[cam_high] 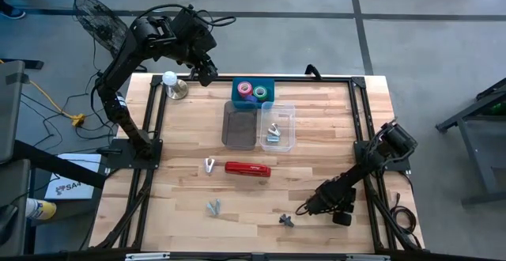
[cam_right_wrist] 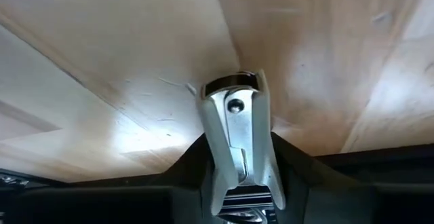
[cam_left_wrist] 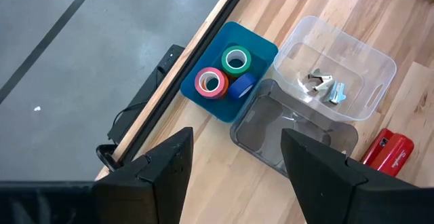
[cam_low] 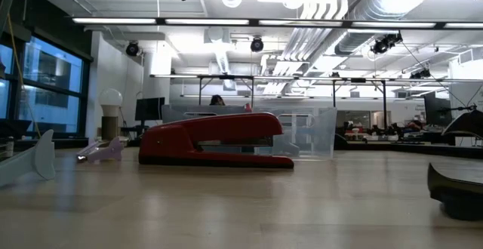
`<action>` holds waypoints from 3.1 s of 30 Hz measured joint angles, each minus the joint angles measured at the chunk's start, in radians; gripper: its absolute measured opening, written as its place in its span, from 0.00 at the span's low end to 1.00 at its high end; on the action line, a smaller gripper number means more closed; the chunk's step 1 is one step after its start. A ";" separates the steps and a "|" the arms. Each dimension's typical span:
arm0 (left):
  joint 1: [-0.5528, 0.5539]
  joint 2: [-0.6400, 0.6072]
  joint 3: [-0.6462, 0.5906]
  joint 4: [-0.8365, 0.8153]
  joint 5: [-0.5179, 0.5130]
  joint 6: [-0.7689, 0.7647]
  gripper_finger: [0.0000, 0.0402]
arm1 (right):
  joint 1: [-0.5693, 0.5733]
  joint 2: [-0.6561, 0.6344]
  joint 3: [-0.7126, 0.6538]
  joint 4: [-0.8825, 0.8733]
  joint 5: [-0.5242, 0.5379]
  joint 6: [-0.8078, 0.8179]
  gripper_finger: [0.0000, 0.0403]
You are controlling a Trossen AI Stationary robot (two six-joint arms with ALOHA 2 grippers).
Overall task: Pick and place Stapler, Stapler remover, tape
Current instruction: Put the gray staple remover into the transparent bin, then put the purple staple remover into the transparent bin
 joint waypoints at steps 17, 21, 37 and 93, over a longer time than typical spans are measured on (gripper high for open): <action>0.000 0.000 0.000 0.000 0.000 0.000 0.55 | -0.106 -0.275 0.003 -0.072 0.248 0.157 0.22; 0.000 0.000 0.000 0.000 0.000 0.000 0.55 | -0.206 -0.418 0.003 -0.071 0.393 0.195 0.22; 0.000 0.000 0.000 0.000 -0.003 0.002 0.55 | -0.720 -0.598 0.003 0.561 0.650 -0.243 0.22; -0.001 0.000 0.000 0.000 0.055 -0.021 0.55 | -1.011 -0.521 0.003 0.714 0.387 -0.347 0.58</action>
